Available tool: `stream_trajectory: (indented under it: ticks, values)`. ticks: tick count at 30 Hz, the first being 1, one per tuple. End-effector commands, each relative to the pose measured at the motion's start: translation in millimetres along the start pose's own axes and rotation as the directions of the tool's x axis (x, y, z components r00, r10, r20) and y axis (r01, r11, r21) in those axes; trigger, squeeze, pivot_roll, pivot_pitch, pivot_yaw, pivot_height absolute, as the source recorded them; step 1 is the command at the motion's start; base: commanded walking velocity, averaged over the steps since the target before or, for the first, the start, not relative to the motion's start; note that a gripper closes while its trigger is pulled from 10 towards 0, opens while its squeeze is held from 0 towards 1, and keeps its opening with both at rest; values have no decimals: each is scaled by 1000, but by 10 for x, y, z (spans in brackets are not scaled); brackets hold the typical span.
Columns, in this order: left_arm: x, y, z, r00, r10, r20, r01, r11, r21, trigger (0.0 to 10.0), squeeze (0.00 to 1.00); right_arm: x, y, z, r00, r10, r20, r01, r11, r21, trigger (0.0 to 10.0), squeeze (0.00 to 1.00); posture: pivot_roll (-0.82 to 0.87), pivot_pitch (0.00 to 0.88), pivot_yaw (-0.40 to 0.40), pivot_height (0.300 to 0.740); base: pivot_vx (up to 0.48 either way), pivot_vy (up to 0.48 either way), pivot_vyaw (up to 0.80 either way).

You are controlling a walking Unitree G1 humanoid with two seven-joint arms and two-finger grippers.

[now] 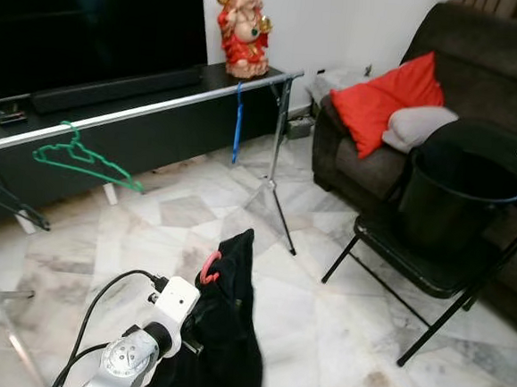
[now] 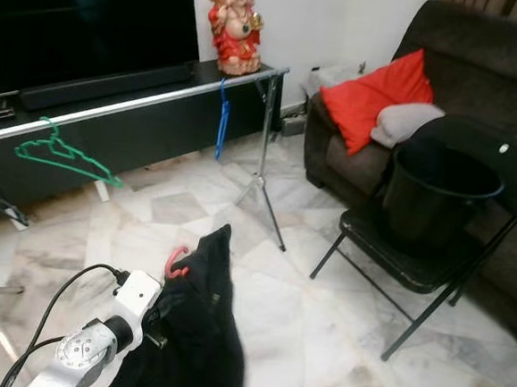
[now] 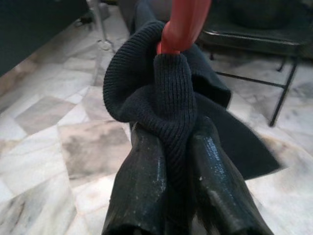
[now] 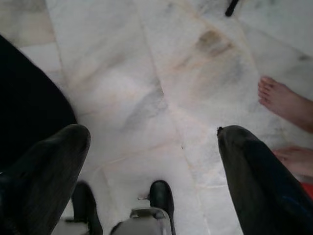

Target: Hang hanger

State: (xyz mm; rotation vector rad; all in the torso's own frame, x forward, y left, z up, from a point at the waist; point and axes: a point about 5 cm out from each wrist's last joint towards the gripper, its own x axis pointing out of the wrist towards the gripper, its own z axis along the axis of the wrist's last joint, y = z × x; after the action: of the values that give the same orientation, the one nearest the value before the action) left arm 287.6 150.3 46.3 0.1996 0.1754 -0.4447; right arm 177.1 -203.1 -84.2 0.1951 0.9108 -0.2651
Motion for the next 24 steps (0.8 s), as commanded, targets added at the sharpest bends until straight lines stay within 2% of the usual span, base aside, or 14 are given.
stream_trajectory:
  ticks: [1, 15, 17, 24]
  values:
    - [-20, 102, 38, 999, 33, 8, -33, 999, 10, 10000, 0, 5, 115, -9, 1000, 25, -3, -25, 1000, 12, 10000, 0, 52, 41, 33, 740, 345, 0, 0]
    - [-31, 74, 0, 999, 45, -5, -45, 999, -9, 10000, 0, 8, 168, 4, 999, 47, 1, -47, 999, -23, 10000, 0, 47, 46, 39, 740, 346, 0, 0]
    - [-87, 102, -92, 997, 76, -19, -76, 997, -18, 10000, 0, 6, 170, -6, 999, 47, -1, -47, 999, -22, 10000, 0, 40, 43, 39, 740, 352, 0, 0]
    - [-193, 237, -182, 984, 175, -18, -176, 982, -68, 10000, 0, 0, 154, -31, 999, 44, -5, -44, 999, -21, 10000, 0, 38, 44, 39, 740, 361, 0, 0]
